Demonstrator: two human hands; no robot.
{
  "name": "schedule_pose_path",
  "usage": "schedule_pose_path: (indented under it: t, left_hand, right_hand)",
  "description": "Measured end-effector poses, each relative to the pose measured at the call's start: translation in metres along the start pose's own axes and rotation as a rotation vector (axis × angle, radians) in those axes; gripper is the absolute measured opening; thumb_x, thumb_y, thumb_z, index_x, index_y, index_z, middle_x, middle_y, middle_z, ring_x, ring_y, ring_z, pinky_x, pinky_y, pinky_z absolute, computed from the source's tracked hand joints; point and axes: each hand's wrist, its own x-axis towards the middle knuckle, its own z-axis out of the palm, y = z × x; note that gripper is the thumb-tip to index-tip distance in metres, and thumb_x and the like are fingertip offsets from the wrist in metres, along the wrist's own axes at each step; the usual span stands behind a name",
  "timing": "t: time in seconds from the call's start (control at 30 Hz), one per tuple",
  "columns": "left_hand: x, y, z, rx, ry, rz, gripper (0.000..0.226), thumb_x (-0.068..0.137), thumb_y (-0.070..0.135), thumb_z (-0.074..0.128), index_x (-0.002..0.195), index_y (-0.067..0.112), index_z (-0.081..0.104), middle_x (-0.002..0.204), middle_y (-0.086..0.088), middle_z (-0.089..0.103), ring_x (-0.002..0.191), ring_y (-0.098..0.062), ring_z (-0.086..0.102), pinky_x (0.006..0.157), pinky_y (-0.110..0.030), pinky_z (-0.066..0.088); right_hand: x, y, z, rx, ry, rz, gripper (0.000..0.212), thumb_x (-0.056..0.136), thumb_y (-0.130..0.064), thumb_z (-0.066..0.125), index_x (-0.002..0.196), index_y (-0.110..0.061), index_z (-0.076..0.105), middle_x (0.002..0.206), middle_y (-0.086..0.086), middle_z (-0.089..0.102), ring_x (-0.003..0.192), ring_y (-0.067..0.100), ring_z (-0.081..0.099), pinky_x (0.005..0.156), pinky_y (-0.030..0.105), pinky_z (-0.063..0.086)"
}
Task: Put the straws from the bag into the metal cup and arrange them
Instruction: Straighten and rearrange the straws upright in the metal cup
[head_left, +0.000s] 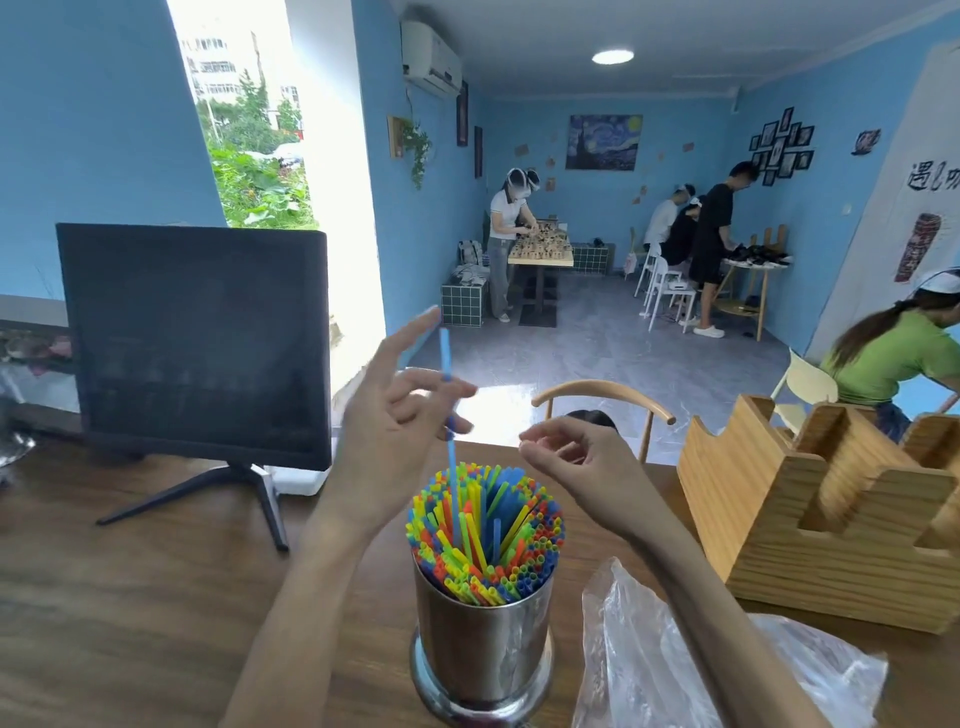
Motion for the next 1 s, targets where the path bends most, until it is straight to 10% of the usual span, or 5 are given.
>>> schedule_pose_path:
  t: [0.13,0.47,0.77,1.0]
  left_hand:
    - [-0.008,-0.012,0.006,0.172,-0.119,-0.03,0.044,0.095,0.021,0.07,0.125,0.051,0.057,0.097,0.007,0.073,0.077,-0.016,0.076,0.077,-0.034,0.06]
    - [-0.022,-0.026,-0.007,0.507,-0.293,-0.128,0.007,0.085,0.036,0.077,0.08,0.031,0.08,0.097,0.018,0.073,0.103,0.009,0.058,0.08,-0.003,0.04]
    - [-0.017,-0.016,0.004,0.414,-0.332,-0.166,0.04,0.1,0.04,0.058,0.14,0.043,0.054,0.128,0.027,0.057,0.102,0.032,0.047,0.078,0.008,0.033]
    - [-0.013,-0.011,0.009,0.211,-0.409,-0.223,0.02,0.104,0.028,0.055,0.118,0.034,0.068,0.102,0.006,0.076,0.098,0.005,0.065,0.085,-0.002,0.04]
  right_hand:
    - [0.015,0.009,0.011,-0.098,-0.135,0.058,0.016,0.089,-0.05,0.072,0.096,-0.037,0.078,0.088,-0.014,0.075,0.084,-0.002,0.068,0.071,0.017,0.051]
    - [0.026,-0.01,0.0,-0.168,-0.196,0.004,0.011,0.087,-0.025,0.08,0.076,-0.026,0.079,0.067,-0.007,0.075,0.061,0.001,0.066,0.059,0.02,0.05]
    - [0.006,-0.079,-0.058,-0.111,0.139,-0.189,0.013,0.085,-0.015,0.082,0.092,-0.026,0.08,0.076,-0.017,0.074,0.067,-0.003,0.07,0.069,0.016,0.057]
    - [-0.018,-0.098,-0.073,0.14,0.322,-0.405,0.021,0.084,-0.013,0.082,0.09,-0.033,0.076,0.083,-0.018,0.077,0.071,0.004,0.073,0.074,0.016,0.057]
